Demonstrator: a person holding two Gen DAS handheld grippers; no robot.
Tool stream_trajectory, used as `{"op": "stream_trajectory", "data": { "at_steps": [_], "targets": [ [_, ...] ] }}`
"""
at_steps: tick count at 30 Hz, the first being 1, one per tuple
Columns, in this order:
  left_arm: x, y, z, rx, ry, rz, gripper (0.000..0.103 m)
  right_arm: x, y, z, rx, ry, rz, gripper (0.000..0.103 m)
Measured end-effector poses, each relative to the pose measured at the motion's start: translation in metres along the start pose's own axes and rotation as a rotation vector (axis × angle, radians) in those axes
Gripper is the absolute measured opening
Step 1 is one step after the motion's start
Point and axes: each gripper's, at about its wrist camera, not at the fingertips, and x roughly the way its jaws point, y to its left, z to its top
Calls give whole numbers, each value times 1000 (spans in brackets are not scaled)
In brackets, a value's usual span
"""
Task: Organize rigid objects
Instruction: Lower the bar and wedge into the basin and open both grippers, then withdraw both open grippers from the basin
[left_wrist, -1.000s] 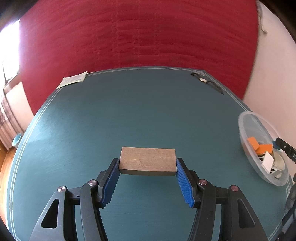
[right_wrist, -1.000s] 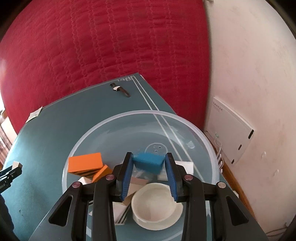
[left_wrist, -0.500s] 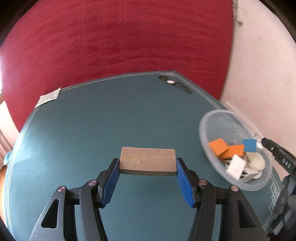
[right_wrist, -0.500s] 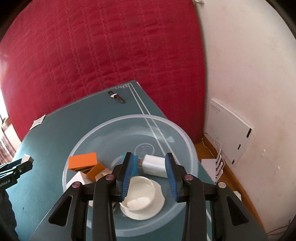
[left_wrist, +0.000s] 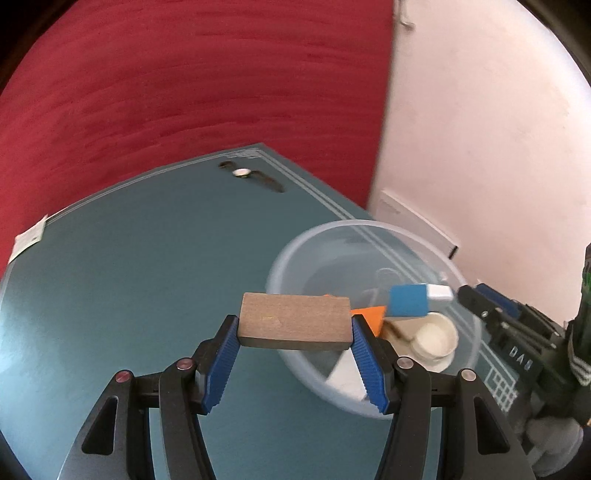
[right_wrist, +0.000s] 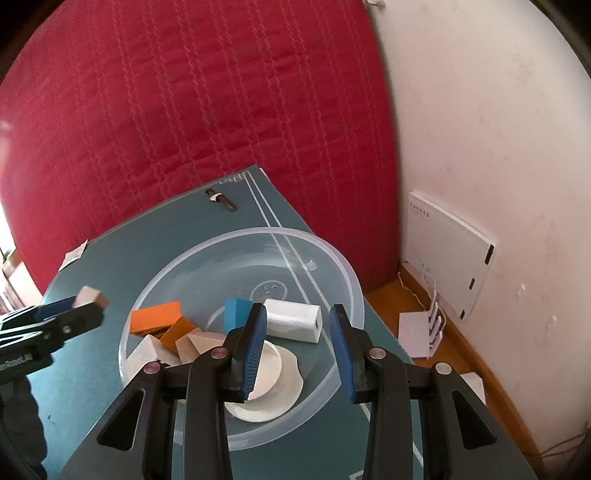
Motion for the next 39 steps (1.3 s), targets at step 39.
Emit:
{"op": "stream_trajectory", "data": {
  "at_steps": [39],
  "targets": [
    [33,-9,9,19,17,-29,89,-8,1,-8,19,7,14,52]
  ]
}}
